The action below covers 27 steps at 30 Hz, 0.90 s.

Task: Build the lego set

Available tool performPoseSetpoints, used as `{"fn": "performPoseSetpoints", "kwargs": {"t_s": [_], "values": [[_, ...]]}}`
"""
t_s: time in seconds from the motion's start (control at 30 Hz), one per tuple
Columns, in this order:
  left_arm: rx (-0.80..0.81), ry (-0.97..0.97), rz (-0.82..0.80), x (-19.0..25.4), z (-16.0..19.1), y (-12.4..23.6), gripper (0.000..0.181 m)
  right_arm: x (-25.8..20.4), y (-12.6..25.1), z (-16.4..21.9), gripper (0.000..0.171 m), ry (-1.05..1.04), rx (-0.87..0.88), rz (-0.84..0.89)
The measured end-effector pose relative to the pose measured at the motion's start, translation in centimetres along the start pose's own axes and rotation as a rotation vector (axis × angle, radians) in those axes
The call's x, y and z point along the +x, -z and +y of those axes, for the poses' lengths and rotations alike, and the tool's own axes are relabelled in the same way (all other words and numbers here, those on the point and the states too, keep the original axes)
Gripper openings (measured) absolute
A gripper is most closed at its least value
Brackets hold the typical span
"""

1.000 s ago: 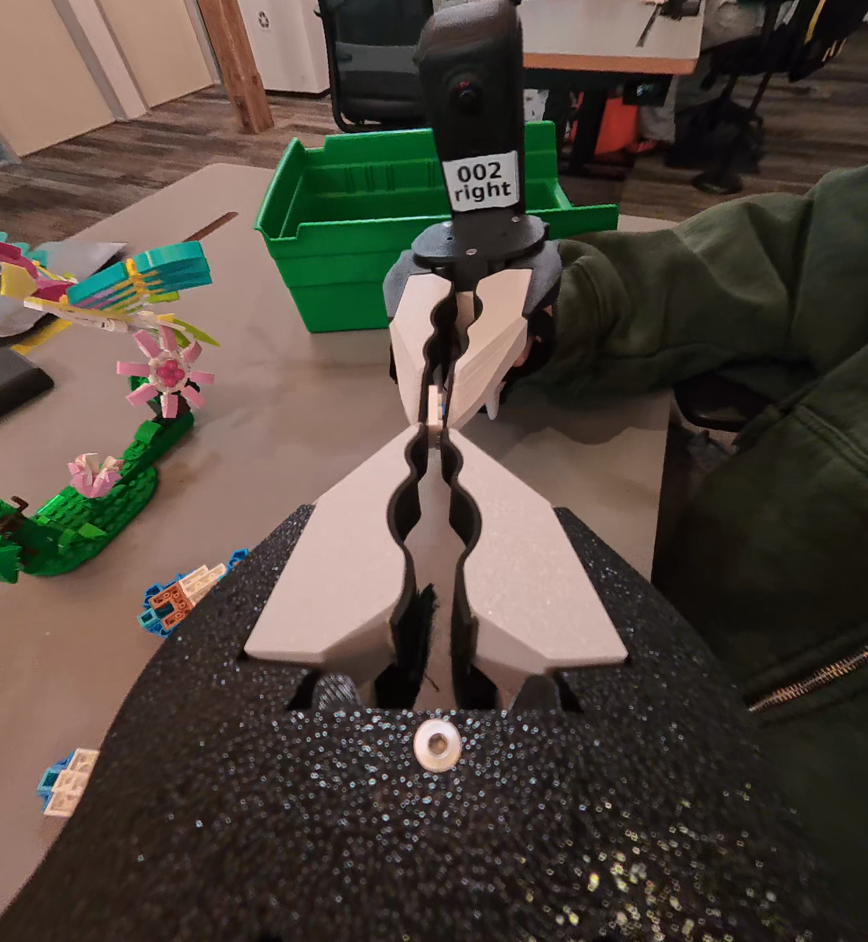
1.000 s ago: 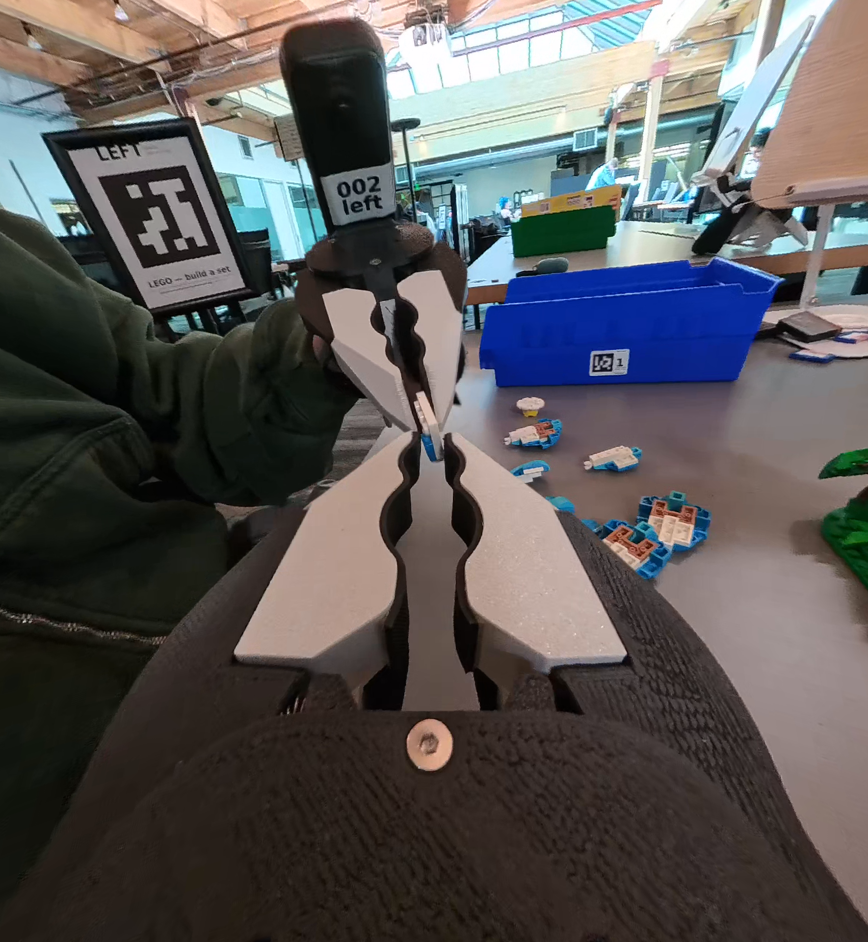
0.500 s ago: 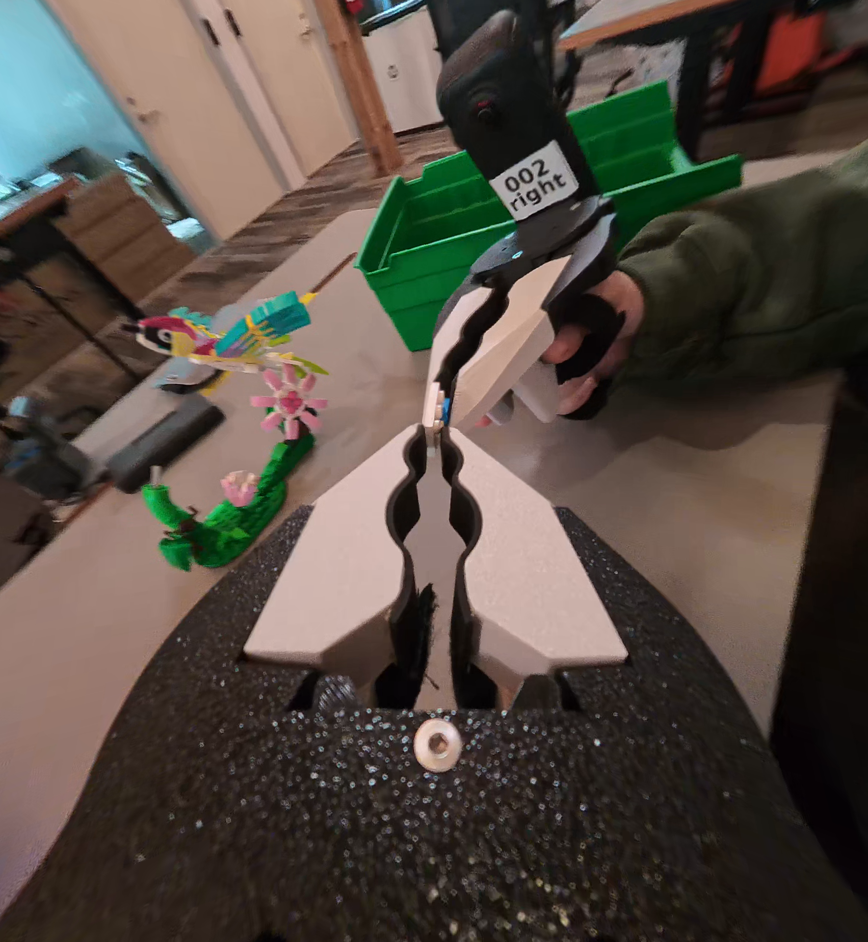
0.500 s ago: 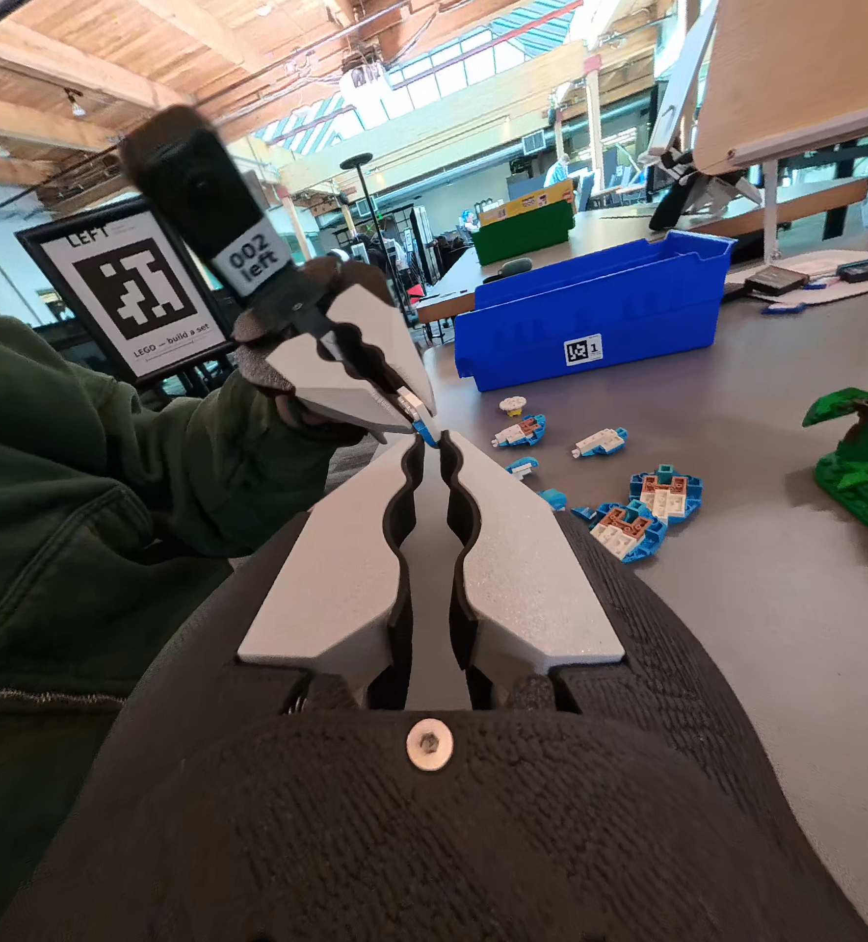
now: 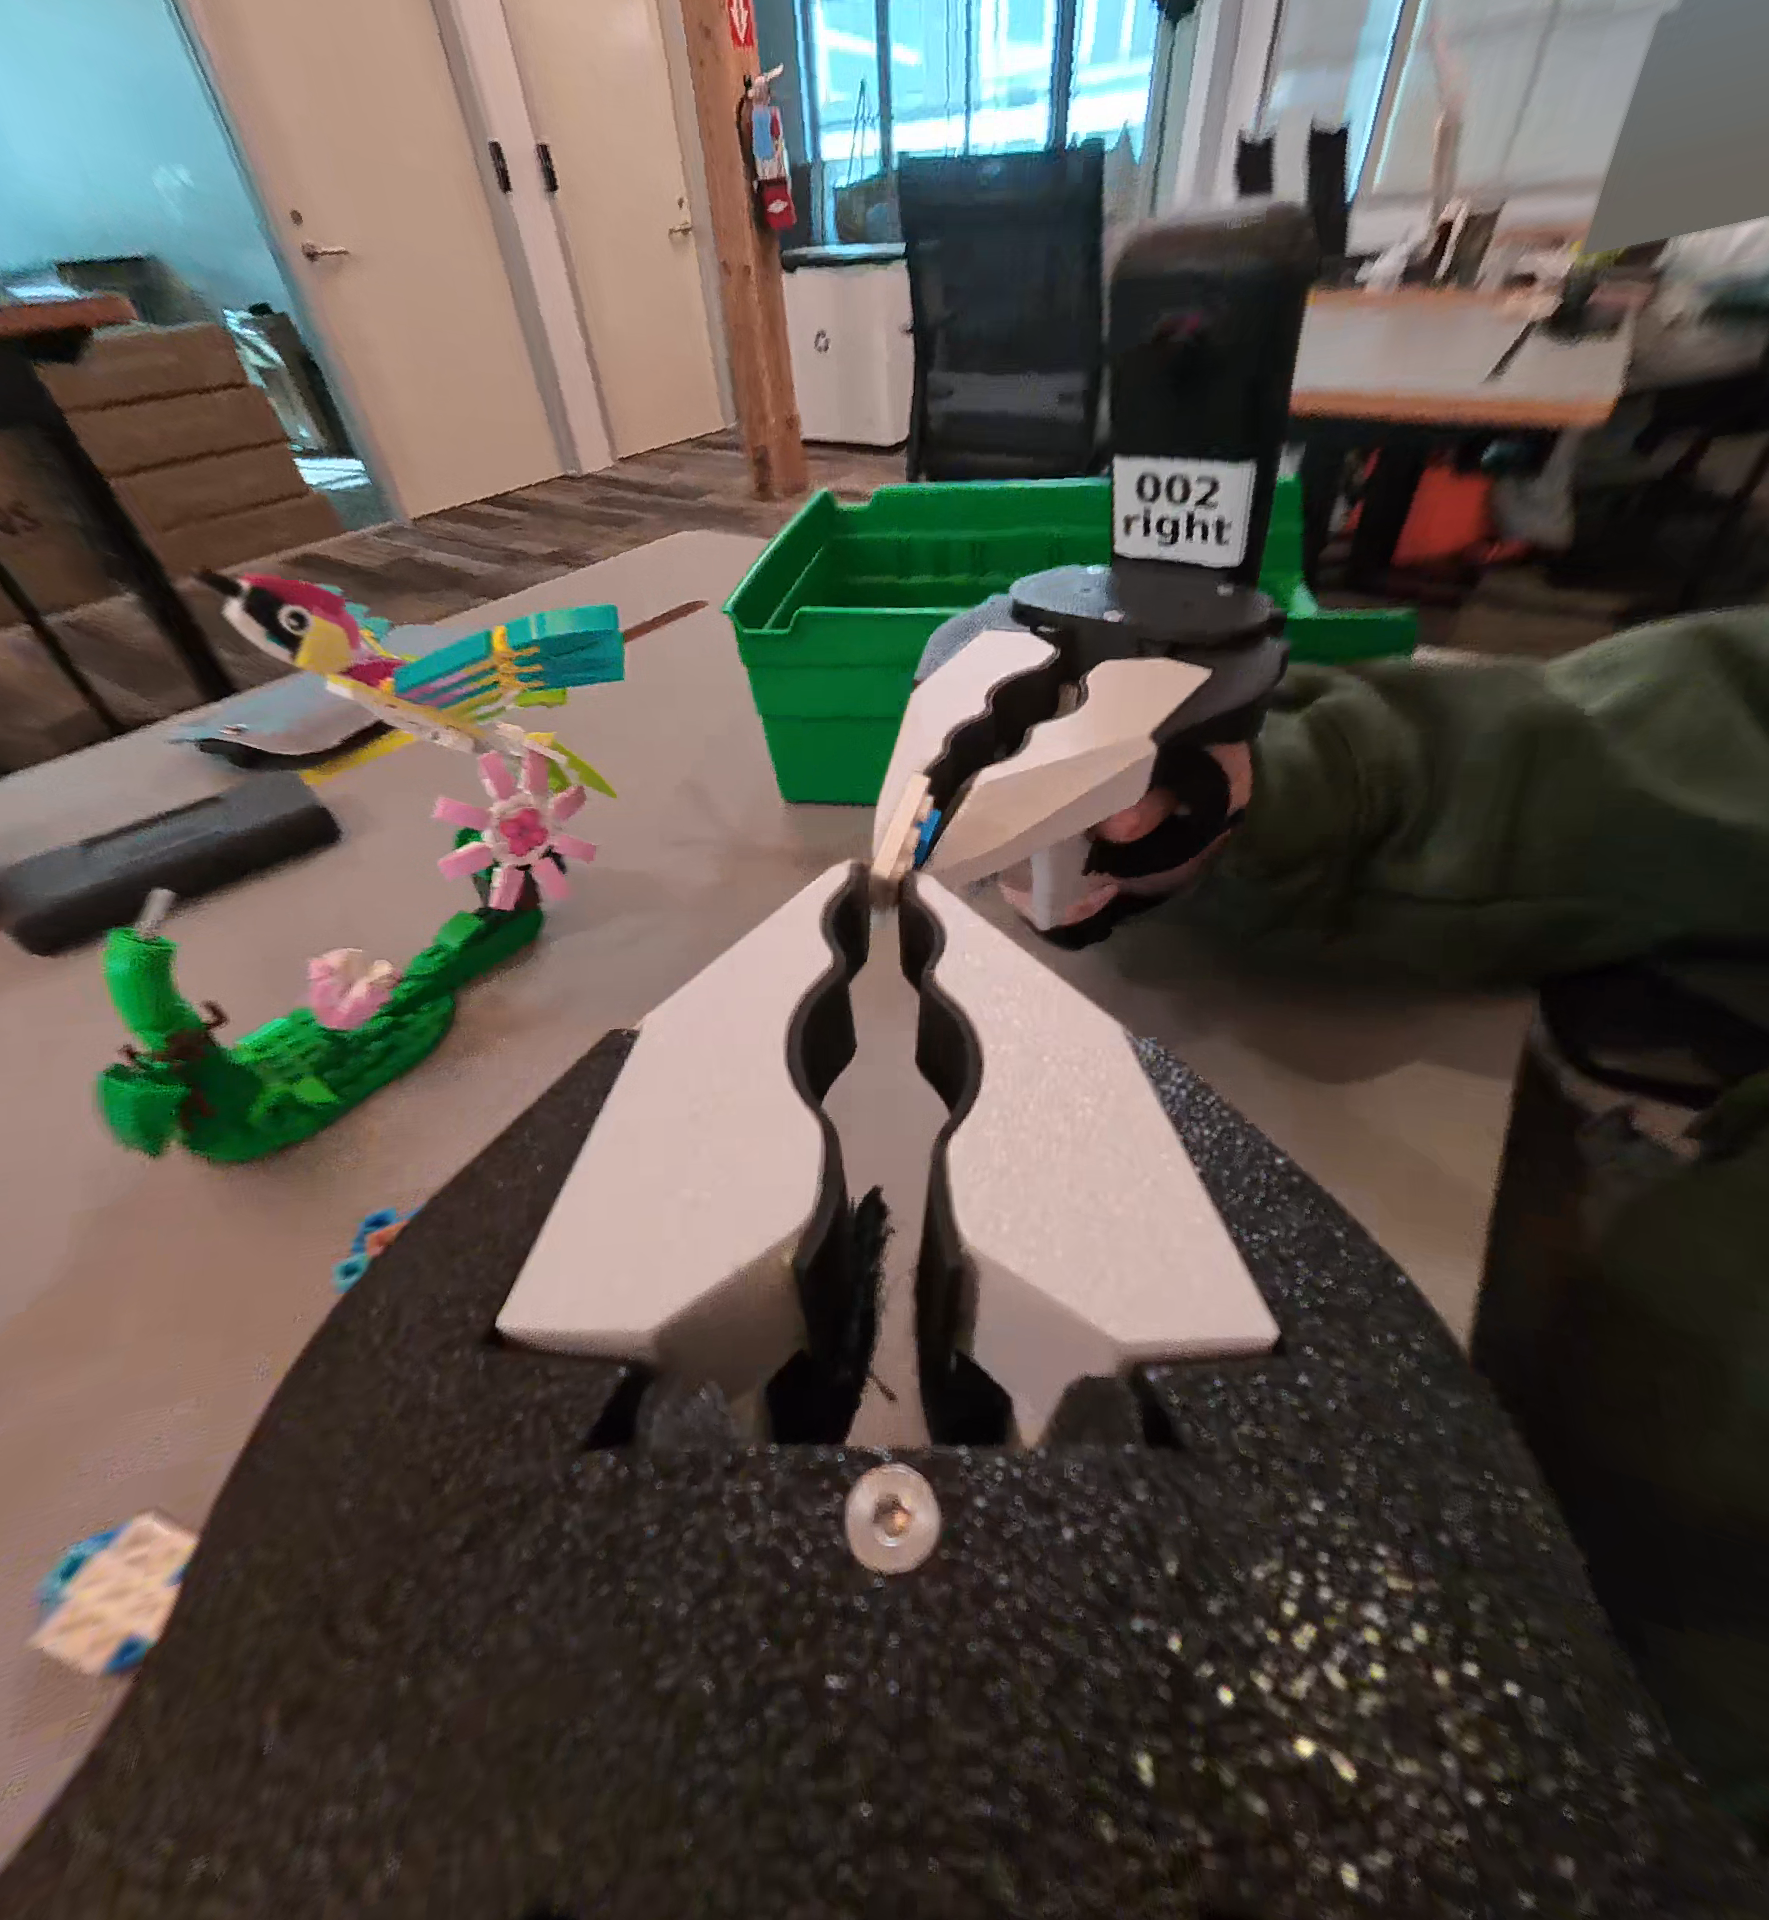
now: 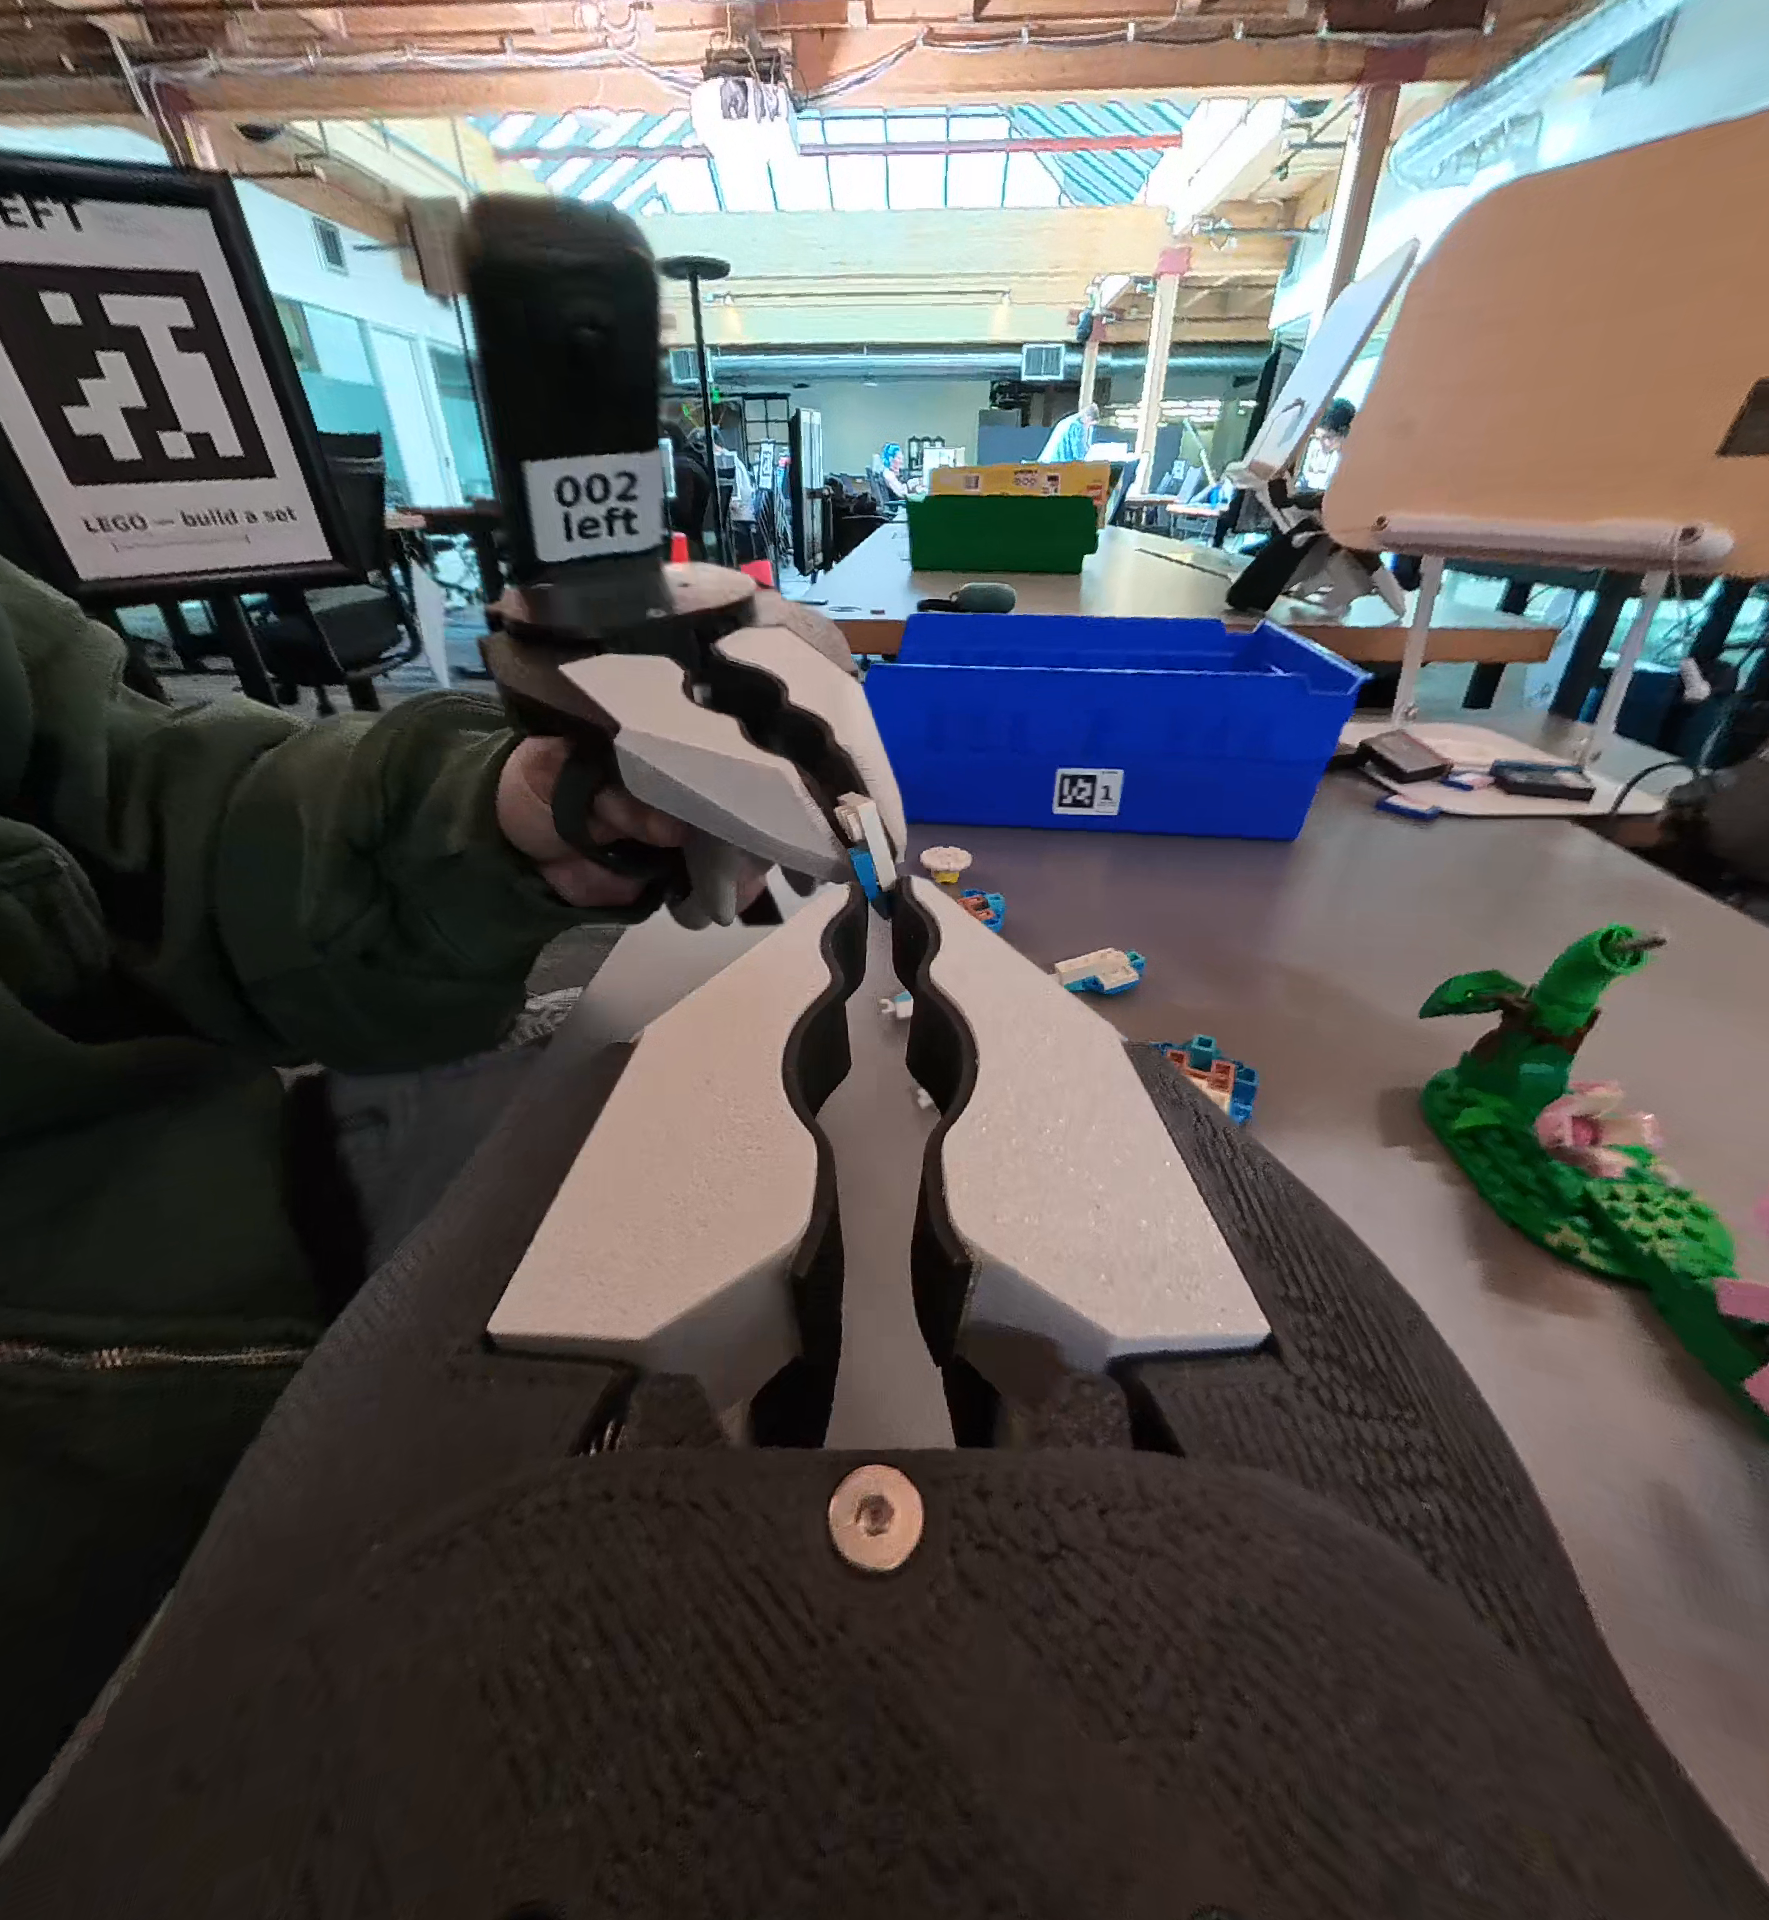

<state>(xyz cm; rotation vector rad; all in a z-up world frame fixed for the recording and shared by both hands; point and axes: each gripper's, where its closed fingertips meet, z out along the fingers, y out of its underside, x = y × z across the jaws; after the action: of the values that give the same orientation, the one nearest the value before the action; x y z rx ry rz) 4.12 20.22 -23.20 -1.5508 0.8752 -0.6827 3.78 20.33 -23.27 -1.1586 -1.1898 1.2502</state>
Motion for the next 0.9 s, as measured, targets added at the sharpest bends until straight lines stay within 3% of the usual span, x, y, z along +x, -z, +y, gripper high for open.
{"fn": "performPoseSetpoints", "kwargs": {"t_s": [0.03,0.17,0.3,0.37,0.5,0.53,0.6,0.67,0.77,0.9], "values": [[0.014,0.041,0.018,0.0,0.0,0.0,0.001,0.0,0.0,0.0,0.002,0.023,-0.003,0.006],[0.099,0.210,0.109,0.4,-0.7,0.1,0.001,-0.4,0.2,-0.6,0.002,0.098,0.007,0.018],[0.169,0.241,0.069,-0.2,-1.1,0.2,0.001,0.1,0.0,-0.9,0.002,0.253,-0.054,0.158],[0.199,0.163,0.005,-0.3,-1.5,0.5,0.001,0.1,-0.2,-1.4,0.002,0.252,-0.047,0.196],[0.217,-0.103,-0.181,-0.5,-2.2,0.7,0.001,0.0,-0.2,-2.1,0.002,0.041,0.024,0.160],[0.206,-0.162,-0.360,-2.5,-2.2,1.5,0.000,-0.8,-0.3,-2.6,0.002,-0.038,0.063,0.095],[0.238,-0.149,-0.489,-5.5,-2.4,3.7,0.000,-2.2,-0.3,-4.1,0.001,-0.189,0.164,0.000],[0.254,-0.052,-0.452,-6.5,-1.9,4.7,0.000,-0.4,0.0,-2.9,0.002,-0.111,0.108,0.103],[0.221,-0.106,-0.450,-6.4,-1.9,5.6,0.000,1.5,0.8,-2.6,0.001,-0.066,0.133,0.193],[0.127,-0.187,-0.592,-9.7,-3.6,10.2,0.000,3.2,1.6,-1.9,0.002,0.262,0.061,0.425]]}}
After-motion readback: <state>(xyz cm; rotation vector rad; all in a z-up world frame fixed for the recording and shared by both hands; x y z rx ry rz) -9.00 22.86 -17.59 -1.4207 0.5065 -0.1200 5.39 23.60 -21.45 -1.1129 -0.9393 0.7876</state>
